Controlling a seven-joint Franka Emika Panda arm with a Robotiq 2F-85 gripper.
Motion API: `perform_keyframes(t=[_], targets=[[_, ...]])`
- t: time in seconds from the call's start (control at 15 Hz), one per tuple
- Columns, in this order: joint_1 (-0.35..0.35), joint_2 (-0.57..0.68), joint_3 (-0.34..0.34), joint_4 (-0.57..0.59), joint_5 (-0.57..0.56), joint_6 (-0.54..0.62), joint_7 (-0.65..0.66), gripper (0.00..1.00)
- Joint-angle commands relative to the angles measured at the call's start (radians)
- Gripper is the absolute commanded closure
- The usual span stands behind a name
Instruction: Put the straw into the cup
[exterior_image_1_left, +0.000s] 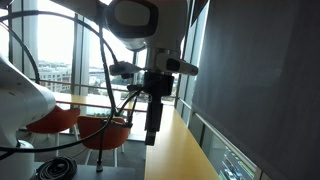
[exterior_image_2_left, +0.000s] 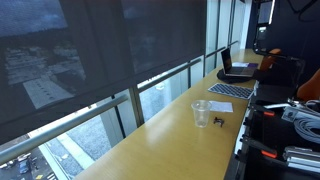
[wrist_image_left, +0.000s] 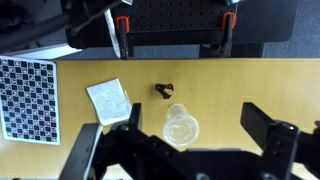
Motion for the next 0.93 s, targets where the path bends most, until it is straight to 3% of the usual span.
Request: perform_keyframes(t=[0.0, 0.4, 0.6, 0.87], targets=[[0.002, 0.000, -0.001, 0.002, 0.000, -0.002, 0.001, 0.00], [-0.019, 0.026, -0.016, 0.001, -0.033, 0.035, -0.015, 0.00], [-0.061, 0.095, -0.059, 0.014, -0.108, 0.148, -0.058, 0.00], [-0.109, 0.287, -0.156, 0.090, -0.139, 0.323, -0.162, 0.00]])
